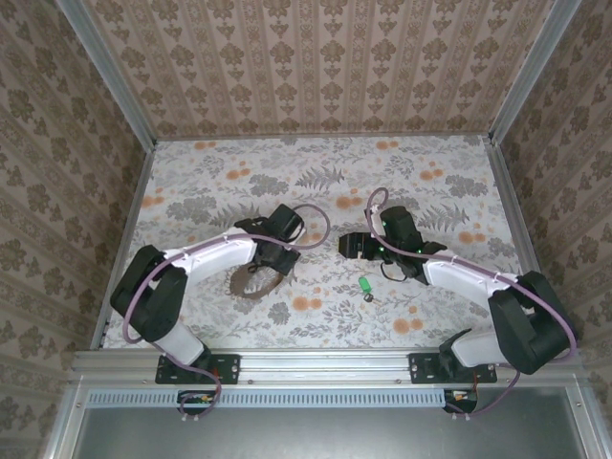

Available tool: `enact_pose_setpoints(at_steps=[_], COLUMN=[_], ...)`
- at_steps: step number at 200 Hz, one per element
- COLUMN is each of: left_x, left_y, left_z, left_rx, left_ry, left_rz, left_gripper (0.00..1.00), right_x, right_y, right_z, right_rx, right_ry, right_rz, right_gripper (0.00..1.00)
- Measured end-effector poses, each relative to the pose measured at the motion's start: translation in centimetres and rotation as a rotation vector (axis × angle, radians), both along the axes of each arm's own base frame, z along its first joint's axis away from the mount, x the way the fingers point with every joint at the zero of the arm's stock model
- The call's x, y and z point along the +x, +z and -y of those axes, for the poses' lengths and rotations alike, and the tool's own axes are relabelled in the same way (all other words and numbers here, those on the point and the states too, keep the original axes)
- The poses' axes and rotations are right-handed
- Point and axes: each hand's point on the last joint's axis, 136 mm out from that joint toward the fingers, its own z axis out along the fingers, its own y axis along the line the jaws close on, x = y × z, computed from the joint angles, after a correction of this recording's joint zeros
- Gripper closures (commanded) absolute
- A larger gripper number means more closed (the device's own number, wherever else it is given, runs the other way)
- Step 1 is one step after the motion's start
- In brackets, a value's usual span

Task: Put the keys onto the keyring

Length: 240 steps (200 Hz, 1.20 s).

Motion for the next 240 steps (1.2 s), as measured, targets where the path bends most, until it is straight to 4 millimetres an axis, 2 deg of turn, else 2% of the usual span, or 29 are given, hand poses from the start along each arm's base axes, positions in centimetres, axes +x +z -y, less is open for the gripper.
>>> enact_pose_setpoints(at_steps=[85, 133, 196, 240], left_x=[1.5, 1.6, 1.7, 1.3], left_y=[7.5, 13.4, 18.5, 21.6], left_z=[4.0, 5.7, 7.5, 8.4], left_rx=[-0.257, -0.475, -0.705, -0.832], left_ry=[-0.127, -0.205, -0.32, -0.386], left_rz=[0.133, 0.229, 0.292, 0.298], left_gripper=[1.0, 1.0, 1.0, 1.0], right_x=[0.3, -0.2, 0.3, -0.1], right_y=[4.7, 6.7, 12.9, 17.2], right_z=[-2.9, -3.8, -3.7, -4.0], right_rx=[0.138, 0.212, 0.395, 0.468], right_ry=[0.127, 0.179, 0.193, 0.237], right_rz=[0.083, 0.107, 0.199, 0.278], right_gripper=[0.33, 0.39, 0.46, 0.52])
